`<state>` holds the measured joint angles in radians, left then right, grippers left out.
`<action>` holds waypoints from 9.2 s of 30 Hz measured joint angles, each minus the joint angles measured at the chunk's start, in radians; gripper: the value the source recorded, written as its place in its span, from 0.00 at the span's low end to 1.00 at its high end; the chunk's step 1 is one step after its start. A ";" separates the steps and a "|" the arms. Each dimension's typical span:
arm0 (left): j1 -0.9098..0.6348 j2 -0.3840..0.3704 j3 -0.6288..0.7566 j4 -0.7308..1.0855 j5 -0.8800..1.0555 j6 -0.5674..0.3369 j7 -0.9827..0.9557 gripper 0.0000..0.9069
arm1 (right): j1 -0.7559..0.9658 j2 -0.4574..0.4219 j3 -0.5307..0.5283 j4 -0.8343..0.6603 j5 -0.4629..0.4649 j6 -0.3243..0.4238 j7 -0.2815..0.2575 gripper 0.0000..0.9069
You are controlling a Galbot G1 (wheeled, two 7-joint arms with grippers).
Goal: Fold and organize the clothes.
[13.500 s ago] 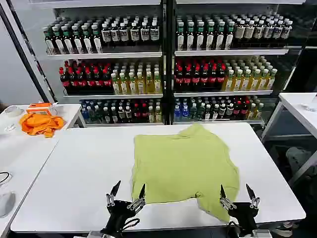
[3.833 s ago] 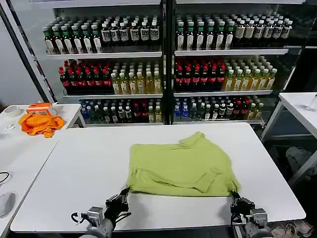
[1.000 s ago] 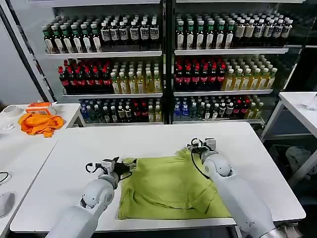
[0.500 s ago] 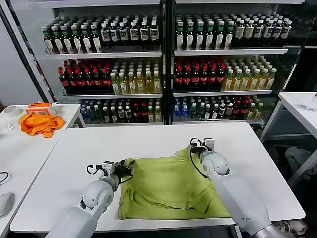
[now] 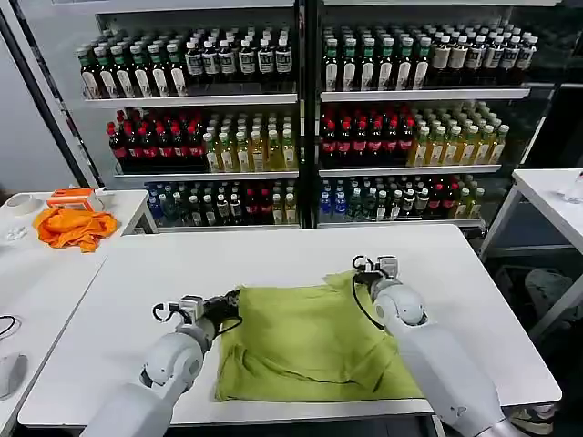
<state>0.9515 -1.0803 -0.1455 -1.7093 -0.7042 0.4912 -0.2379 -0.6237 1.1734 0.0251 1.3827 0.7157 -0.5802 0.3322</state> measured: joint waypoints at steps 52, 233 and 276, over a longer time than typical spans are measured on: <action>0.430 0.076 -0.087 -0.319 0.254 -0.122 0.061 1.00 | -0.698 -0.064 0.371 0.680 -0.120 0.001 -0.007 1.00; 0.477 -0.310 -0.269 -0.258 -0.402 -0.123 0.050 0.10 | -0.956 -0.035 0.526 0.879 -0.226 0.020 -0.009 1.00; 0.423 -0.015 -0.439 -0.356 -0.119 -0.099 0.049 0.02 | -0.911 -0.023 0.513 0.845 -0.232 0.036 -0.025 1.00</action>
<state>1.3741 -1.0952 -0.5848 -2.0648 -0.8232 0.3919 -0.1890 -1.5351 1.1504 0.5383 2.2273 0.4837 -0.5445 0.3071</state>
